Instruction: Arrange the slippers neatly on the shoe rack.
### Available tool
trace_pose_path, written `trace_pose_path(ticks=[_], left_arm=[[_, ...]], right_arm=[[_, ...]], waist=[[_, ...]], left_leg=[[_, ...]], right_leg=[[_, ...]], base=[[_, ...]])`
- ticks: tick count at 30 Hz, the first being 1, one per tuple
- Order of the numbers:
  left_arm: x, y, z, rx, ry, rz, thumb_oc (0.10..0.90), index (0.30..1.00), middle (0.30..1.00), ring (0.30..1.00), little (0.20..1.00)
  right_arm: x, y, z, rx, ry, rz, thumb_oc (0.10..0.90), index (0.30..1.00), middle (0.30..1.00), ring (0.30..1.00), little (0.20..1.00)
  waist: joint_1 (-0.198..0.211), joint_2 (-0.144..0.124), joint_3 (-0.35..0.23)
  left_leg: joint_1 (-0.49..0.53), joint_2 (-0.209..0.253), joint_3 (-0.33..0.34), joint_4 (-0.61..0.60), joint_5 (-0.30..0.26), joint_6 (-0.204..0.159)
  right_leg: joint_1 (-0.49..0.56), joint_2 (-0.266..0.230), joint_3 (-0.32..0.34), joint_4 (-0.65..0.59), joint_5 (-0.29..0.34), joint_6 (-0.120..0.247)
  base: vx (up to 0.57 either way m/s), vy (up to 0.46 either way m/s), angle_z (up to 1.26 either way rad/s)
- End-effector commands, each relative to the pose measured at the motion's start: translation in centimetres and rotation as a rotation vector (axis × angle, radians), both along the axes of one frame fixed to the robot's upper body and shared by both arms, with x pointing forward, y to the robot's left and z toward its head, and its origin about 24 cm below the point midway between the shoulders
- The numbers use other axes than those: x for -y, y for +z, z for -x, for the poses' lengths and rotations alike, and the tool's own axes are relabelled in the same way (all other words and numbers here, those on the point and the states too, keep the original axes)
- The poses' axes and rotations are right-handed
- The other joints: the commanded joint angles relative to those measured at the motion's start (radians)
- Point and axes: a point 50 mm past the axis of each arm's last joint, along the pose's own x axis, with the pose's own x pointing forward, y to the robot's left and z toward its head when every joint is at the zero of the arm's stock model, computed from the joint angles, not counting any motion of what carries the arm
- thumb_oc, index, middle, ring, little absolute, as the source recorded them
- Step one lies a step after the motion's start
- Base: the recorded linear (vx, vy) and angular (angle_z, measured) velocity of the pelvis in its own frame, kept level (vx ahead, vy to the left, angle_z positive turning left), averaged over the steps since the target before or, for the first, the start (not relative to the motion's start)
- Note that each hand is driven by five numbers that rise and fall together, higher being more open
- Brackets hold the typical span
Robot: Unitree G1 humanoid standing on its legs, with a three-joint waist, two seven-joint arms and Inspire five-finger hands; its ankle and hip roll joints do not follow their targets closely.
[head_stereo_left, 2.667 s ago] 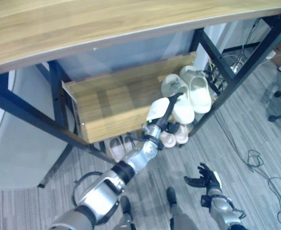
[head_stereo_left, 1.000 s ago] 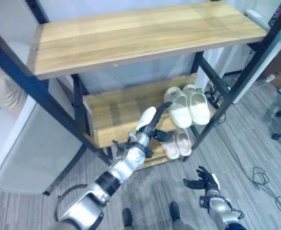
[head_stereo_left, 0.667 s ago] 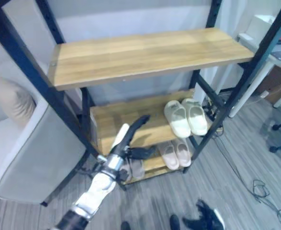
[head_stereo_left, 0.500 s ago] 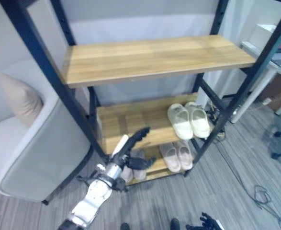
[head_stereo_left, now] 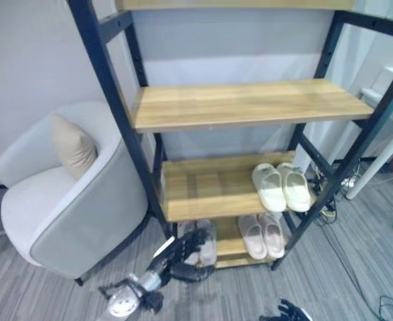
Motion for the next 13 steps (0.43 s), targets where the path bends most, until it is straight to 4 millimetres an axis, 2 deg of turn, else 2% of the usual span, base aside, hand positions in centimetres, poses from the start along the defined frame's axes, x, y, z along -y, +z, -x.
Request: trace_pose_path(ticks=[1, 3, 4, 5, 6, 7, 10, 11, 13], left_arm=[[-2.1, -0.2, -0.5, 0.044, 0.034, -0.110, 0.800, 0.900, 0.900, 0.900, 0.900], [-4.2, -3.2, 1.7, -0.086, 0.076, -0.316, 0.800, 0.900, 0.900, 0.900, 0.900], [-5.8, -5.6, 3.9, -0.235, 0.170, -0.459, 0.800, 0.900, 0.900, 0.900, 0.900], [-5.8, -5.6, 3.9, -0.233, 0.170, -0.459, 0.800, 0.900, 0.900, 0.900, 0.900], [-7.0, -6.6, 5.5, -0.321, 0.234, -0.561, 0.800, 0.900, 0.900, 0.900, 0.900], [-7.0, -6.6, 5.5, -0.320, 0.234, -0.561, 0.800, 0.900, 0.900, 0.900, 0.900], [-9.8, -7.6, 10.2, -0.577, 0.513, -0.593, 0.800, 0.900, 0.900, 0.900, 0.900], [-9.8, -7.6, 10.2, -0.577, 0.513, -0.593, 0.800, 0.900, 0.900, 0.900, 0.900], [-10.3, -7.7, 12.2, -0.661, 0.594, -0.590, 0.800, 0.900, 0.900, 0.900, 0.900]], right_arm=[[1.8, 0.3, 0.5, -0.017, 0.050, 0.058, 0.800, 0.900, 0.900, 0.900, 0.900], [2.5, 0.2, 1.3, -0.076, 0.142, 0.120, 0.800, 0.900, 0.900, 0.900, 0.900], [2.7, 0.1, 1.7, -0.128, 0.245, 0.149, 0.800, 0.900, 0.900, 0.900, 0.900], [2.7, 0.1, 1.6, -0.127, 0.245, 0.150, 0.800, 0.900, 0.900, 0.900, 0.900], [2.8, 0.1, 1.8, -0.147, 0.271, 0.155, 0.800, 0.900, 0.900, 0.900, 0.900], [2.8, 0.1, 1.8, -0.147, 0.271, 0.155, 0.800, 0.900, 0.900, 0.900, 0.900], [2.5, -0.4, 3.3, -0.205, 0.204, 0.105, 0.800, 0.900, 0.900, 0.900, 0.900], [2.5, -0.4, 3.3, -0.205, 0.204, 0.105, 0.800, 0.900, 0.900, 0.900, 0.900], [2.4, -0.4, 3.7, -0.221, 0.196, 0.098, 0.800, 0.900, 0.900, 0.900, 0.900]], waist=[[0.031, 0.011, -0.029], [0.033, 0.004, -0.029], [0.035, 0.001, -0.028], [0.034, 0.002, -0.027], [0.035, -0.003, -0.027], [0.034, -0.003, -0.027], [0.036, -0.009, -0.033], [0.036, -0.009, -0.033], [0.036, -0.008, -0.041]], left_leg=[[0.014, -0.060, -0.035, -0.001, -0.101, 0.053], [0.020, -0.062, -0.038, -0.001, -0.103, 0.055], [0.020, -0.063, -0.042, -0.001, -0.099, 0.055], [0.020, -0.063, -0.043, -0.001, -0.099, 0.055], [0.022, -0.065, -0.045, -0.001, -0.099, 0.055], [0.022, -0.065, -0.046, -0.001, -0.099, 0.055], [0.027, -0.069, -0.050, -0.001, -0.101, 0.055], [0.027, -0.069, -0.050, -0.001, -0.101, 0.055], [0.030, -0.070, -0.048, -0.001, -0.103, 0.055]], right_leg=[[-0.023, 0.046, -0.055, 0.085, -0.089, 0.010], [-0.019, 0.047, -0.053, 0.083, -0.091, 0.007], [-0.017, 0.046, -0.053, 0.081, -0.093, 0.004], [-0.016, 0.046, -0.054, 0.081, -0.093, 0.004], [-0.014, 0.045, -0.053, 0.078, -0.094, 0.001], [-0.014, 0.045, -0.053, 0.078, -0.094, 0.001], [-0.009, 0.043, -0.053, 0.067, -0.094, -0.002], [-0.009, 0.043, -0.053, 0.067, -0.094, -0.002], [-0.006, 0.042, -0.051, 0.057, -0.092, -0.002]], base=[[0.02, 0.032, -0.07], [-0.01, 0.022, 0.00], [-0.01, 0.032, 0.00], [-0.02, 0.043, 0.00], [0.00, 0.000, 0.00], [-0.02, 0.030, 0.05], [0.00, 0.025, 0.10], [0.00, 0.000, 0.00], [0.00, 0.019, -0.01]])
